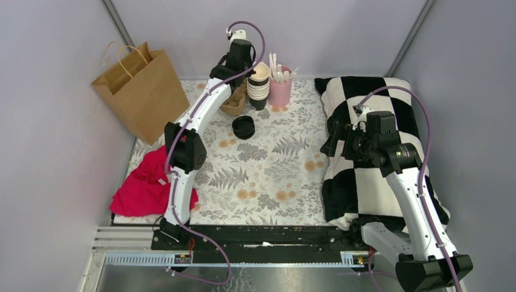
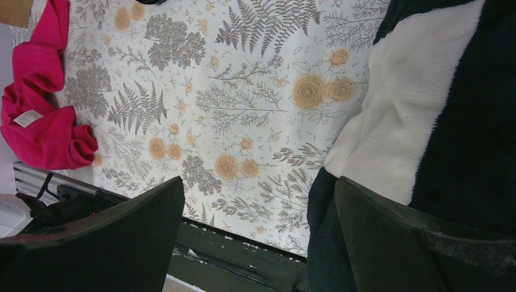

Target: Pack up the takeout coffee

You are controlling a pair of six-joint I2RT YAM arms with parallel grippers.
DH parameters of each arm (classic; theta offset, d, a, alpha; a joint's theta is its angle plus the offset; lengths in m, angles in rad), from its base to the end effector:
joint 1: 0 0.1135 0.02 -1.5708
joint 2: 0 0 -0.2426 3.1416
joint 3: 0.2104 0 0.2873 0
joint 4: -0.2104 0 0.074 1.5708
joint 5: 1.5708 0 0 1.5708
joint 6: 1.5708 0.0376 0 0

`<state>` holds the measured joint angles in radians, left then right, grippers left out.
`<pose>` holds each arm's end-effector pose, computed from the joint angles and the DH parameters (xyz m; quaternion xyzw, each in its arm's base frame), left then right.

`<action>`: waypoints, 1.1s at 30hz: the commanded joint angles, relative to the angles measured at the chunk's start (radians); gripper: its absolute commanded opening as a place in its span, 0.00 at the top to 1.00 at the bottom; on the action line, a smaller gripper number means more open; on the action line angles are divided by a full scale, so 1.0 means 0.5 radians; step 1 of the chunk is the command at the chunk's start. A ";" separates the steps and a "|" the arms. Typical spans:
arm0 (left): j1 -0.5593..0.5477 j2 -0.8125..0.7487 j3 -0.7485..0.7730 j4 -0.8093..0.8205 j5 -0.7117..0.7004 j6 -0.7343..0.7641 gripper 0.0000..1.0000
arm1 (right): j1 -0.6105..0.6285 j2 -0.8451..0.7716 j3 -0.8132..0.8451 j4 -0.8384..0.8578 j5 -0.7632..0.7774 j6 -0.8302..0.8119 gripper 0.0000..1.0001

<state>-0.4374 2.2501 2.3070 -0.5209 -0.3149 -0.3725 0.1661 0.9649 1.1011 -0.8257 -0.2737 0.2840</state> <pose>0.5010 -0.2214 0.3290 -0.0551 0.8425 -0.0819 0.5297 0.2321 0.0492 0.3404 -0.0053 0.8979 0.2146 0.3843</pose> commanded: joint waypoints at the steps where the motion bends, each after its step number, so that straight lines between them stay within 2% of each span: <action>1: 0.004 -0.257 0.148 0.119 -0.055 -0.048 1.00 | -0.006 -0.009 0.047 0.023 0.010 -0.028 0.00; 6: 0.001 -0.471 0.106 0.120 -0.002 -0.067 1.00 | -0.004 -0.012 0.053 0.012 0.042 -0.011 0.00; 9: -0.003 -0.713 -0.093 0.106 0.012 -0.092 1.00 | 0.017 -0.019 0.037 0.018 0.038 0.009 0.00; 14: -0.036 -1.101 -0.697 0.071 0.330 -0.236 1.00 | 0.033 -0.056 -0.006 0.051 -0.001 0.039 0.00; 18: -0.256 -1.334 -1.228 0.119 0.484 -0.295 1.00 | 0.033 -0.091 -0.024 0.053 0.006 0.038 0.00; 20: -0.353 -1.404 -1.484 0.284 0.669 -0.390 1.00 | 0.032 -0.105 -0.013 0.025 0.008 0.031 0.00; 27: -0.781 -1.330 -2.030 0.850 0.971 -0.393 1.00 | 0.032 -0.190 -0.040 -0.034 0.011 0.026 0.00; 33: -0.925 -1.188 -2.155 0.964 0.913 -0.275 1.00 | 0.032 -0.225 -0.042 -0.075 0.006 0.034 0.00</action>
<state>-0.8928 1.6669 1.2366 -0.2222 0.1246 -0.5404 0.1761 0.8677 1.0821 -0.8444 -0.2718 0.2958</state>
